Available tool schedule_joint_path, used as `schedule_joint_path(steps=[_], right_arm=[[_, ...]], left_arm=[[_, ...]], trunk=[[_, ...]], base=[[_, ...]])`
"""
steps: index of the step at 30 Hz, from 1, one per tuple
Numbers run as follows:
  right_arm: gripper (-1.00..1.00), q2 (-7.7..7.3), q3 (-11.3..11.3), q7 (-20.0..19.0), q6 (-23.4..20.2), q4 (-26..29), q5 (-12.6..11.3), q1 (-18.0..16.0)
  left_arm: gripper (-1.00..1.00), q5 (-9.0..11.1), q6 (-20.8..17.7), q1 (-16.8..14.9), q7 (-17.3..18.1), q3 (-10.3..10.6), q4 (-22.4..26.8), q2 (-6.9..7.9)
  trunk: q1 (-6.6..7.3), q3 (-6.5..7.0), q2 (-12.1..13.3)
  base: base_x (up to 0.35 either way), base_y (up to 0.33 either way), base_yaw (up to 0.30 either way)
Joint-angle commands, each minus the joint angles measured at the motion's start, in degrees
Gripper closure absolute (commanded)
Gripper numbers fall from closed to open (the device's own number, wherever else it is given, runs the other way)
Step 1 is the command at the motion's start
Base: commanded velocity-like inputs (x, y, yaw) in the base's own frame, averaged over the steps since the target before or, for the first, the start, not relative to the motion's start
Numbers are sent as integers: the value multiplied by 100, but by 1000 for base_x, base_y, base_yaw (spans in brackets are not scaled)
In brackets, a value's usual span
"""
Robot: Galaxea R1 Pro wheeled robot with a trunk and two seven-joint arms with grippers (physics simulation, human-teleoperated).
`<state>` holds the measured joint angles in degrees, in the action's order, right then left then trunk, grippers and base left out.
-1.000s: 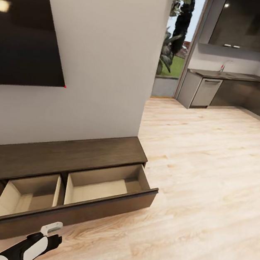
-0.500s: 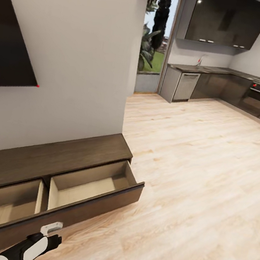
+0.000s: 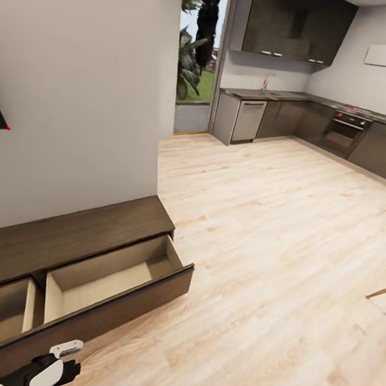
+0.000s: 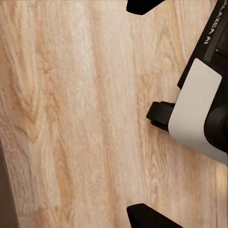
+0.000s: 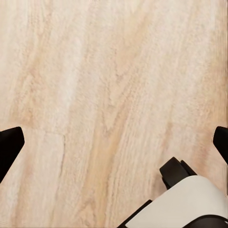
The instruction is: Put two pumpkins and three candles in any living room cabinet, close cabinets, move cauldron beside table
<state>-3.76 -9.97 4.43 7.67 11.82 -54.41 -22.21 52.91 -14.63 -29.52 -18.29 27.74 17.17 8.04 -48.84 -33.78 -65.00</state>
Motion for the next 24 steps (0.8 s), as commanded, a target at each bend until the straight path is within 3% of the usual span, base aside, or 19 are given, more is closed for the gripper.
schedule_joint_path(steps=[1,24], right_arm=[[-100,-2,-49,34,17,5,-46,-3],[-100,-1,-31,16,24,4,-55,-3]], left_arm=[[-100,41,-22,0,-44,46,5,10],[-100,10,-5,-1,-35,64,-14,-12]], trunk=[[0,-7,-3],[0,-49,-3]], base=[[0,0,-276],[0,0,-276]])
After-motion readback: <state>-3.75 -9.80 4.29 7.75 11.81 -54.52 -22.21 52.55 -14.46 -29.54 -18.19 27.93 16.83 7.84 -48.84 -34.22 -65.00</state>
